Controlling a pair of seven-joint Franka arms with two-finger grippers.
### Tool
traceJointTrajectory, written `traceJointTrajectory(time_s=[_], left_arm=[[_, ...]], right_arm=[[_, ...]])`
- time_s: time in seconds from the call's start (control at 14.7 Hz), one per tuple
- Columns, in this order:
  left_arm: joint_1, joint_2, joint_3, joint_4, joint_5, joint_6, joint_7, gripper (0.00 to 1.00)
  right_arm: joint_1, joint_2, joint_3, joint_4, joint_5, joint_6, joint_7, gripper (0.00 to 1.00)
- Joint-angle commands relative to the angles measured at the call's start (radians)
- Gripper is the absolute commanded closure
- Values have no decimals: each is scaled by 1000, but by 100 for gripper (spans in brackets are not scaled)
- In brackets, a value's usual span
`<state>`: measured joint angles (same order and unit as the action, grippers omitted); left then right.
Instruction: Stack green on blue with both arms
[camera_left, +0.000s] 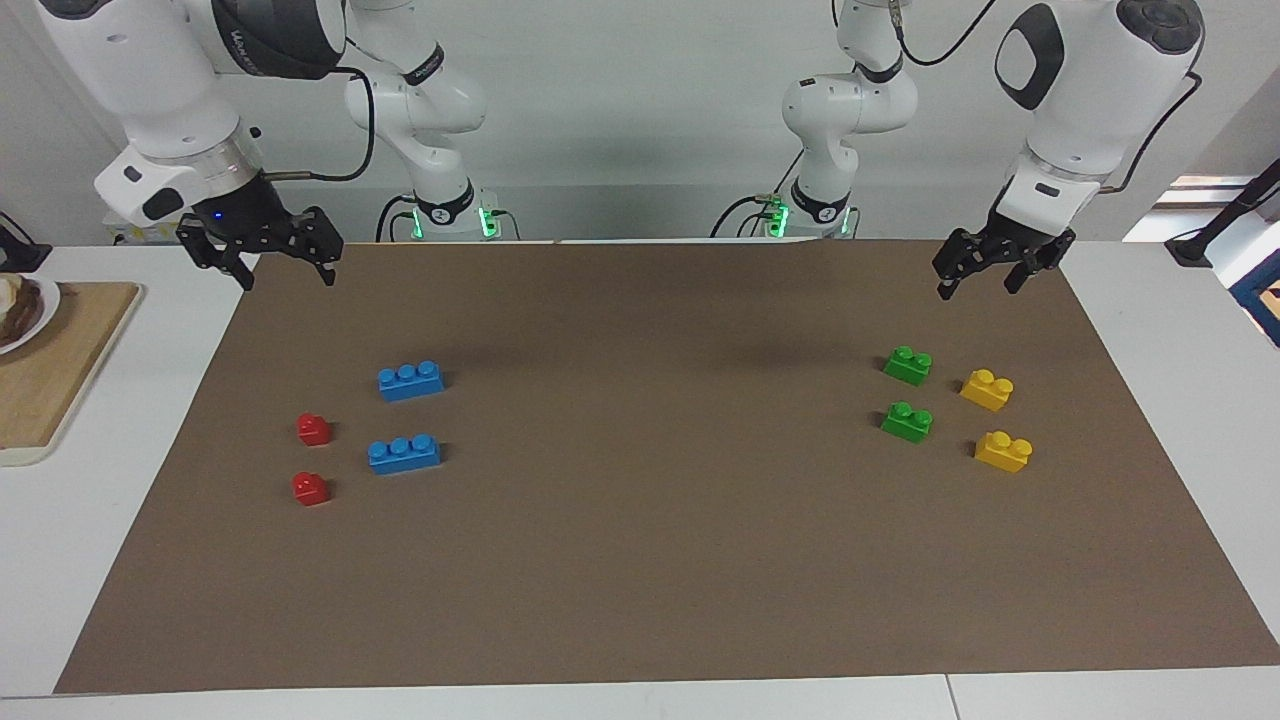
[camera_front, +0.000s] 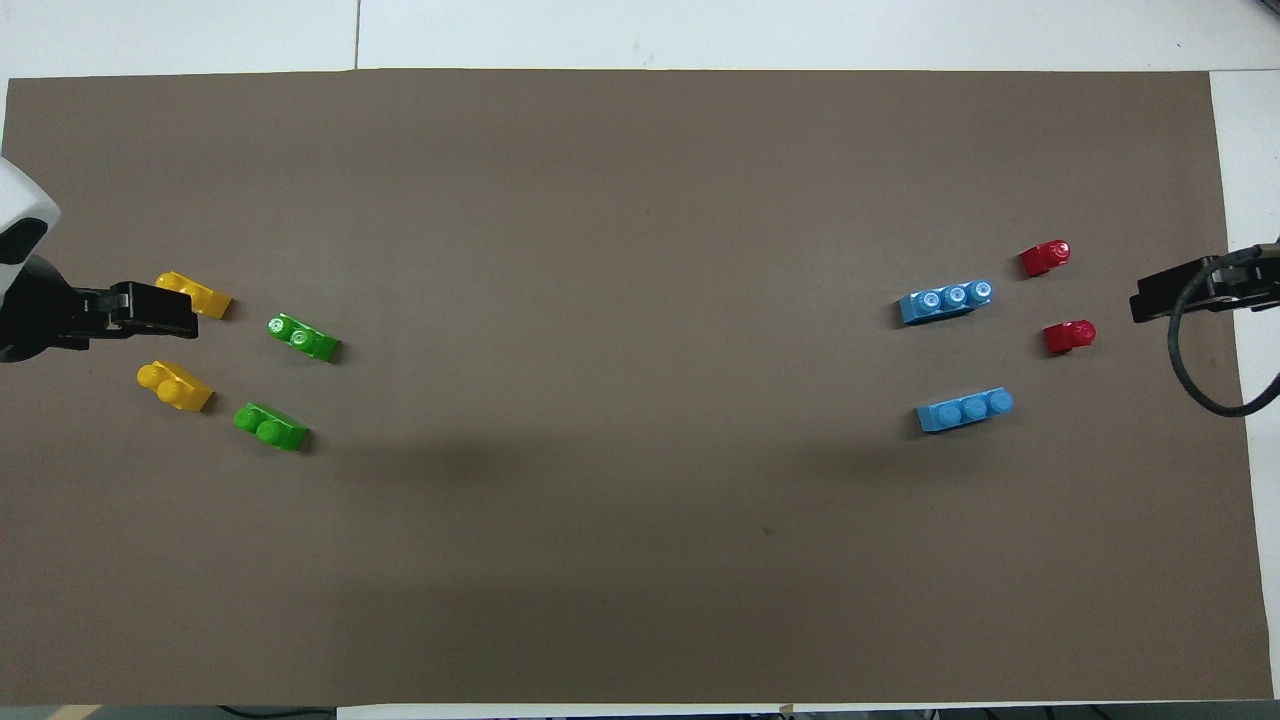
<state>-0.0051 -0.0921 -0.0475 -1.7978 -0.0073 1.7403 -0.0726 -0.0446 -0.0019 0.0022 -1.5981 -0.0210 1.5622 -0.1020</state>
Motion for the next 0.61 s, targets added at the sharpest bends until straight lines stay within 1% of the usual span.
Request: traceJointTrajectory(time_s=[0.0, 0.34, 0.54], left_arm=[[-3, -8, 3, 8, -5, -18, 11, 0], [-3, -8, 3, 8, -5, -18, 11, 0], [-1, -8, 3, 8, -5, -16, 11, 0]], right_arm=[[2, -10, 4, -20, -20, 25, 19, 0], [-6, -10, 4, -20, -20, 38, 19, 0], [-8, -7, 4, -26, -19, 125, 24, 0]])
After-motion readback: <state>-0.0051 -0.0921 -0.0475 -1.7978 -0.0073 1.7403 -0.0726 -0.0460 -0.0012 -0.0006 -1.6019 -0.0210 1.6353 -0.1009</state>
